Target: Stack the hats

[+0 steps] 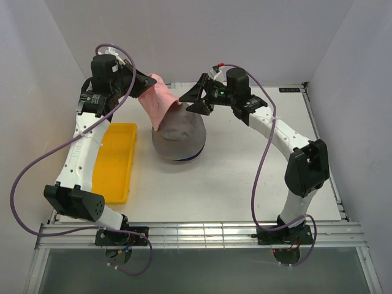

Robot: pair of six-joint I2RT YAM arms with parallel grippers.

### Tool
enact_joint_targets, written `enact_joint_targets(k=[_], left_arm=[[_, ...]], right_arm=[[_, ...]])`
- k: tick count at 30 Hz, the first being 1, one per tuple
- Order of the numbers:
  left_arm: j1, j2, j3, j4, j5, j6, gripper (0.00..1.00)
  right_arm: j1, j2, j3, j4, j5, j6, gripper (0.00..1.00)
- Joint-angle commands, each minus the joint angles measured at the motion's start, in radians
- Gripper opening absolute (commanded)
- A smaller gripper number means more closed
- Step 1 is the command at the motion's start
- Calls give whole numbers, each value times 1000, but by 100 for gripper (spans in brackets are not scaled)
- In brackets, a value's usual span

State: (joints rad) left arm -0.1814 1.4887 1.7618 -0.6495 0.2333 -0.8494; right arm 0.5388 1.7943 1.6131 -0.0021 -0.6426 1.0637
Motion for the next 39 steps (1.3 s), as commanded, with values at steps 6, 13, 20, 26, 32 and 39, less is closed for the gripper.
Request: enact_joint_targets(k=[6,13,20,26,32,39], left_arm=[[-35,-47,14,54,40,13,0],[-69,-53,-19,67,29,18,0],[-84,-77,-64,73,32,29,0],[-86,-93,-82,67,54,50,0],[-86,-87,-85,37,97,90,0],[-86,-68,-65,-9,126,141,0]], right_arm=[[12,-9,-39,108,0,68,78],[10,13,-29,137,3,120,79],[12,22,-39,157,11,147,76],[10,14,-56,151,12,119,43],[7,-10,-70,119,23,61,21],[-13,-49,-85,65,24,-28,9]])
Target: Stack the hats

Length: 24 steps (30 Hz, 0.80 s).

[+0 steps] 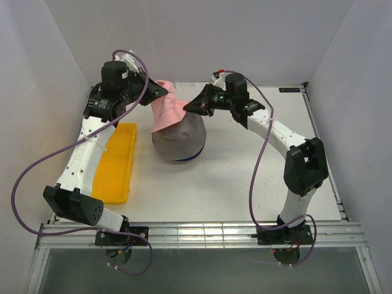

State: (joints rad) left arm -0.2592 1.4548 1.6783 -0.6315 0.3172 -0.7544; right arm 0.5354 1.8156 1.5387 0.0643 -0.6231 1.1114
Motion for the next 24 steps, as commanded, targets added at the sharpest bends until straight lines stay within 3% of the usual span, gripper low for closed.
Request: enact_joint_targets(k=[1,8,24], left_arm=[[-8,-31,20,-31,45,52,0],[-8,-16,12,-73,68,102,0],[-8,-102,-178,-53,14,138,0]], right_arm=[[-12,-75,-12,-12,5,-90,8],[-46,-131,-77,-63,6,-194,8],[-51,-131,-164,-150,-18,-369,8]])
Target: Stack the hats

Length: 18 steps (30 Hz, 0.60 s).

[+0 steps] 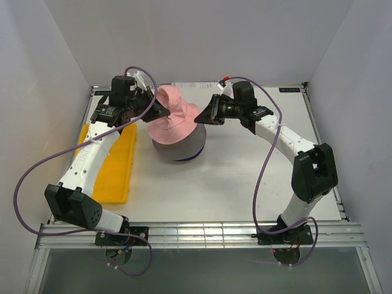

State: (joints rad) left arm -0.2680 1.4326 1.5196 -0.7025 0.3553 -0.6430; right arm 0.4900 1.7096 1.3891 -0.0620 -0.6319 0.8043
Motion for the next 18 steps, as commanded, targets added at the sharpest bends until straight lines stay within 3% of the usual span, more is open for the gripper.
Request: enact_joint_targets(k=[1,3,4,6,7,11,18], left_arm=[[3,-81,-25,20,-26,26,0],[3,-92,-36,26,-38,26,6],[3,-96,-38,28,-53,26,17],[3,-107,-38,29,-62,26,27],[3,-107,-36,29,-68,25,37],[3,-116,-36,26,-91,19,53],[44,-178,-104,-23,-177,-53,60]], right_arm=[[-5,-27,-16,-25,-5,-68,8],[-5,-27,-16,-27,1,-74,8],[-5,-25,-10,-30,1,-79,8],[-5,-24,-6,-36,1,-83,8],[-5,-24,-4,-35,3,-83,8],[-5,-19,-12,-38,6,-88,8],[-8,-21,-25,-36,1,-97,8]])
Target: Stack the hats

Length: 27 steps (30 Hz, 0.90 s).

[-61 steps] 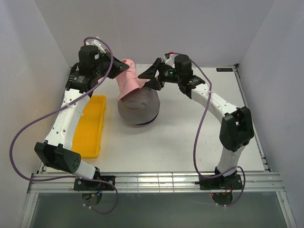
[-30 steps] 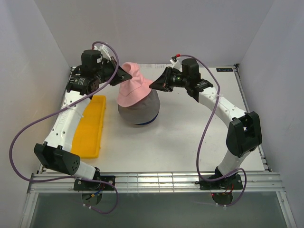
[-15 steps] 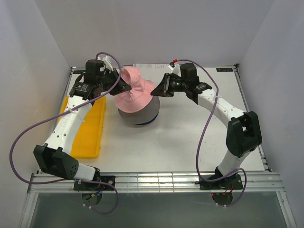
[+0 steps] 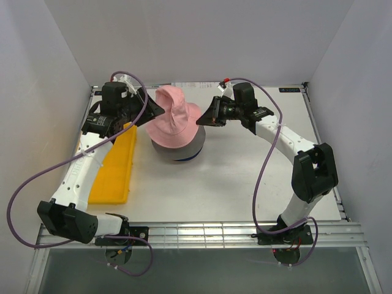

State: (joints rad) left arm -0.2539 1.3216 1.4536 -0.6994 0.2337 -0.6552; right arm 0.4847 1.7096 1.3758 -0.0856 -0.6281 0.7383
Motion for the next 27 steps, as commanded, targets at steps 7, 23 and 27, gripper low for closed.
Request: enact_joint_targets(k=[7,23,27], left_arm=[[203,-160,-269,72,84,-112,69],[252,-194,-558,465,251,-293,70],[252,-199,-610,557,243,-328,67]], right_arm=[[-8,-21,-27,-13,-4,-39,8],[-12,-13,-32,-13,-9,-45,8],[-12,-8,-32,-11,-10,-43,8]])
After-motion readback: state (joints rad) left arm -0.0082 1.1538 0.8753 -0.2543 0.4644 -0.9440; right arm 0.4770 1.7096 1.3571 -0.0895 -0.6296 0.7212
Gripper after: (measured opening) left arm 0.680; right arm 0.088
